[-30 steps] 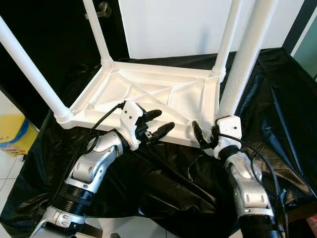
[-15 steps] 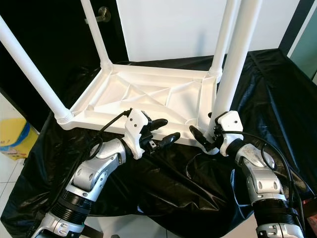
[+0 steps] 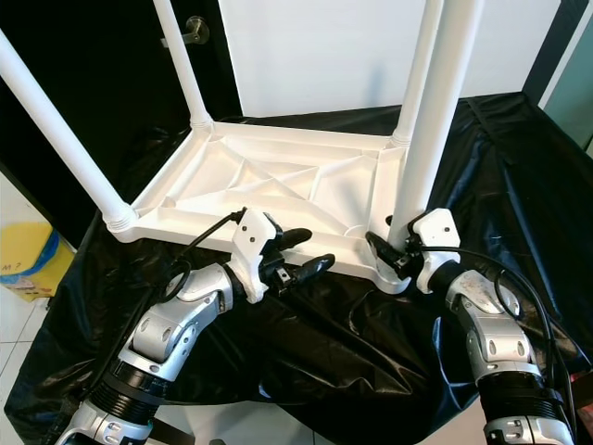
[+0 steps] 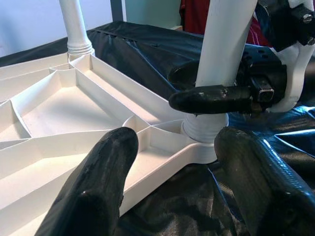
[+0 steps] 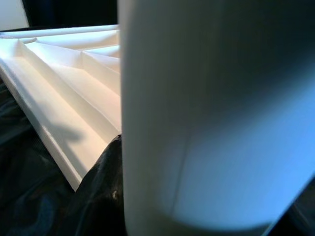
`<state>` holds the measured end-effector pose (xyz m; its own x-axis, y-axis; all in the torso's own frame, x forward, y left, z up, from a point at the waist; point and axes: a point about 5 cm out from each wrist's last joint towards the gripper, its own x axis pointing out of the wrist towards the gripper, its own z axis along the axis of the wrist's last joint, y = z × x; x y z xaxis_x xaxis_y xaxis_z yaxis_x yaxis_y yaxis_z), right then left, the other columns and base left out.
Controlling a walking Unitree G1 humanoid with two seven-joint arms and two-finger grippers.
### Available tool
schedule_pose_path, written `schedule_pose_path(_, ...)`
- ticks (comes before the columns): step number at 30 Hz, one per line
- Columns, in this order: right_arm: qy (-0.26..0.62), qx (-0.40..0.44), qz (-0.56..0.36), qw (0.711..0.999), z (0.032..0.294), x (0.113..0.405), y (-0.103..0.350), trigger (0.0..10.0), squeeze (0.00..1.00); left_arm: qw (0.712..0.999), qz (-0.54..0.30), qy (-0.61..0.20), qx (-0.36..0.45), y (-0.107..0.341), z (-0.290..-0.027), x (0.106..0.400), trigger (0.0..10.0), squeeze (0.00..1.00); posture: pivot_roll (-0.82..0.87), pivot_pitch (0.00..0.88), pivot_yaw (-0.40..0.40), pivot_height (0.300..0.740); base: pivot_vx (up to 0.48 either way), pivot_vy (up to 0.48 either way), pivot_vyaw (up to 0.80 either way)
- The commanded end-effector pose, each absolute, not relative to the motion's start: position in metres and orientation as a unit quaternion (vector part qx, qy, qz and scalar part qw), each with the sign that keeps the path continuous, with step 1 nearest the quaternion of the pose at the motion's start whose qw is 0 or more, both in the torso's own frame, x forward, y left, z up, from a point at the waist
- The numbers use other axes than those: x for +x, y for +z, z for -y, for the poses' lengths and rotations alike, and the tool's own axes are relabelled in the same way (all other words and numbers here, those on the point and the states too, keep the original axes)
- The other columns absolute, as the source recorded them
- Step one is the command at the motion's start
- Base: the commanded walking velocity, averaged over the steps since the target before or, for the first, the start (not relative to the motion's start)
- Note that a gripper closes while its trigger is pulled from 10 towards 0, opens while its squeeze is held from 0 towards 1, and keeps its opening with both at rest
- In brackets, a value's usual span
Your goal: Building children table
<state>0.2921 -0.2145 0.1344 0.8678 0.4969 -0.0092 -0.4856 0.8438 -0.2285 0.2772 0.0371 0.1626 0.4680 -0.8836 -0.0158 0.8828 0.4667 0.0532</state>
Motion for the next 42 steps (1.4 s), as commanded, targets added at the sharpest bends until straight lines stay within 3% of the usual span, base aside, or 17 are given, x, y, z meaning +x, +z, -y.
schedule_pose_path(1,0.245,-0.104,-0.011,0.964,0.21,0.286,0.117,10.0,0.0,0.827,0.004,-0.562,0.033,0.164,-0.036,0.273,10.0,0.0,-0.18,0.0,0.066,0.74,0.0,0.0,0.0)
schedule_pose_path(7,0.197,-0.092,-0.004,0.976,0.205,0.282,0.115,10.0,0.0,0.832,0.003,-0.554,0.029,0.165,-0.036,0.275,10.0,0.0,-0.18,0.005,0.064,0.74,0.0,0.0,0.0)
schedule_pose_path(11,0.105,-0.067,-0.007,0.992,0.194,0.275,0.111,10.0,0.0,0.836,0.002,-0.548,0.023,0.163,-0.035,0.273,10.0,0.0,-0.19,0.012,0.053,0.74,0.0,0.0,0.0)
schedule_pose_path(16,0.083,-0.059,-0.009,0.995,0.192,0.274,0.109,10.0,0.0,0.837,0.002,-0.547,0.022,0.163,-0.034,0.273,10.0,0.0,-0.19,0.012,0.048,0.74,0.0,0.0,0.0)
schedule_pose_path(24,-0.043,-0.005,-0.012,0.999,0.164,0.266,0.107,10.0,0.0,0.847,0.004,-0.531,0.014,0.163,-0.035,0.274,10.0,0.0,-0.18,0.019,0.025,0.74,0.0,0.0,0.0)
schedule_pose_path(39,-0.057,-0.001,0.009,0.998,0.15,0.263,0.118,10.0,0.01,0.854,0.007,-0.52,0.013,0.165,-0.037,0.277,10.0,0.0,-0.17,0.029,0.029,0.74,0.0,0.0,0.0)
schedule_pose_path(40,-0.06,-0.005,0.012,0.998,0.15,0.263,0.119,10.0,0.64,0.855,0.008,-0.519,0.014,0.166,-0.038,0.277,10.0,0.0,-0.16,0.031,0.029,0.74,0.0,0.0,0.0)
schedule_pose_path(42,-0.062,-0.007,0.015,0.998,0.15,0.262,0.12,10.0,0.64,0.855,0.009,-0.519,0.014,0.166,-0.038,0.277,10.0,0.0,-0.16,0.031,0.029,0.74,0.0,0.0,0.0)
